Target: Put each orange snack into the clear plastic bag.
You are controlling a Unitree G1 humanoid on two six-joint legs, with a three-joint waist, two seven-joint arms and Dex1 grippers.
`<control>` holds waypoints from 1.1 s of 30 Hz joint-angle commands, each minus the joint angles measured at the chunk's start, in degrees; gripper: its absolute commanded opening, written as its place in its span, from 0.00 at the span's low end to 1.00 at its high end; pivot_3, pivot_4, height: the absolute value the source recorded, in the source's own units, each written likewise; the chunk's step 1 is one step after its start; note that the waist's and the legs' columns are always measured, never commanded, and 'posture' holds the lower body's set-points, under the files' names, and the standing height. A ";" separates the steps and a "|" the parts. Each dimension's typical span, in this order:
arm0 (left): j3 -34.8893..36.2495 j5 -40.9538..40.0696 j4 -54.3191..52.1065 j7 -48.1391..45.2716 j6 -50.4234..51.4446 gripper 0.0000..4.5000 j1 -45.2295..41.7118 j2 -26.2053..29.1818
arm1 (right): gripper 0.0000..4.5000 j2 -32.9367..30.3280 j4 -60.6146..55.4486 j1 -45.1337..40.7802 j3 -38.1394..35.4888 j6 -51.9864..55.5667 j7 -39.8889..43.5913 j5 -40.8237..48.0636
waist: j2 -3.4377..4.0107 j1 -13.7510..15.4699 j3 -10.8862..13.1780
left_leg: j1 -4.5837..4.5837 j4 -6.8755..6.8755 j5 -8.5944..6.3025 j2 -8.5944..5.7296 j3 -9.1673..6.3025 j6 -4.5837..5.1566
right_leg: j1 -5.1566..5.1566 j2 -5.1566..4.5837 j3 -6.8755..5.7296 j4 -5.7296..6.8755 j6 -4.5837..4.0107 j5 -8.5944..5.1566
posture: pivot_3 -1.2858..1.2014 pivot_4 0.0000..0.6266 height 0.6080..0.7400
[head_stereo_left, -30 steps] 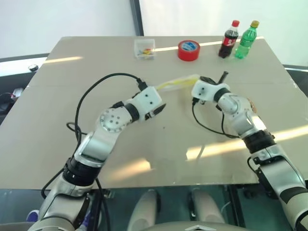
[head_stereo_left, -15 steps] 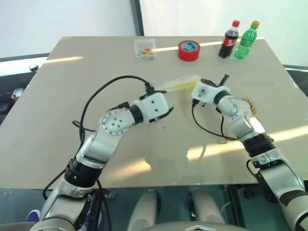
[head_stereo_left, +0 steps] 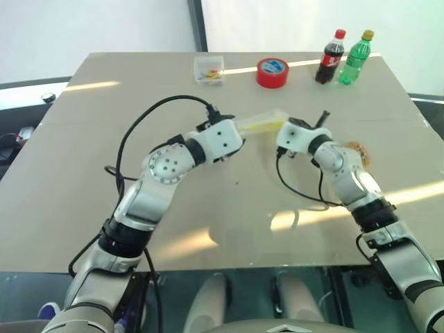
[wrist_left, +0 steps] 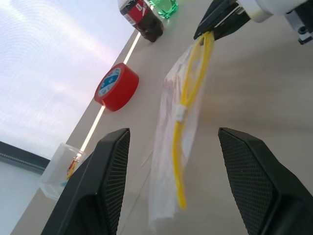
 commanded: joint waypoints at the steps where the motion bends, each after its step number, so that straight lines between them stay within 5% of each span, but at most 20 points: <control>1: 0.24 1.47 -0.03 0.27 0.11 0.67 -0.92 -0.25 | 0.00 -0.41 -3.81 0.23 -0.79 0.62 0.47 0.07 | 0.00 -0.04 0.00 | 0.00 0.00 0.00 0.00 0.00 0.00 | 0.00 0.00 0.00 0.00 0.00 0.00 | 0.52 0.24 1.00; 3: -0.14 1.85 0.32 -0.17 0.16 0.67 -0.74 -0.43 | 0.00 -0.50 -4.77 0.48 -0.95 1.15 0.80 0.02 | 0.00 -0.02 0.00 | 0.00 0.00 0.00 0.00 -0.01 -0.01 | 0.00 0.01 -0.01 0.01 0.00 0.00 | 0.52 0.24 1.00; 6: -0.73 2.53 0.75 -0.54 0.12 0.50 -0.70 -0.65 | 0.00 -0.48 -5.89 0.81 -1.01 1.88 1.11 -0.15 | 0.00 0.02 0.00 | 0.00 0.00 0.00 0.00 -0.01 -0.01 | 0.00 0.01 0.00 0.00 0.00 0.00 | 0.52 0.24 1.00; 11: -0.98 3.08 1.22 -1.32 0.07 0.02 -0.65 -0.83 | 0.00 -0.46 -7.25 1.39 -0.99 2.81 1.24 -0.36 | 0.00 -0.01 0.00 | 0.00 0.01 0.00 0.00 -0.02 -0.01 | 0.00 0.01 -0.01 0.01 0.00 0.00 | 0.52 0.24 1.00; 17: -0.41 3.52 2.01 -1.55 -1.15 0.01 -0.15 -0.38 | 0.00 -1.38 -9.73 2.91 -1.09 3.94 5.81 1.66 | 0.00 0.05 0.00 | 0.00 0.01 0.00 0.00 -0.02 0.00 | 0.00 0.01 -0.01 0.01 0.00 0.00 | 0.52 0.24 1.00; 24: 0.53 3.51 4.12 -1.18 -4.76 0.00 -0.08 0.94 | 0.55 -1.07 -17.16 8.33 -4.95 8.82 10.17 7.69 | 0.00 0.10 0.00 | 0.00 0.02 -0.01 0.01 -0.03 0.02 | 0.00 0.01 -0.03 0.01 0.00 0.00 | 0.52 0.24 1.00; 28: 0.83 3.47 4.85 -1.22 -5.07 0.00 -0.69 1.16 | 0.50 -0.45 -27.29 13.82 -10.24 14.70 13.95 15.24 | 0.00 0.25 0.00 | -0.04 0.03 -0.03 0.02 -0.10 0.04 | 0.02 0.00 -0.08 -0.01 0.00 0.00 | 0.52 0.24 1.00; 33: 0.79 3.43 4.65 -1.45 -5.32 0.00 -0.37 1.37 | 0.05 4.58 -34.04 15.41 -13.78 24.37 14.14 23.29 | 0.00 -0.01 0.00 | 0.00 0.09 -0.04 0.02 -0.09 0.07 | 0.05 0.01 -0.07 0.08 0.01 0.00 | 0.52 0.24 1.00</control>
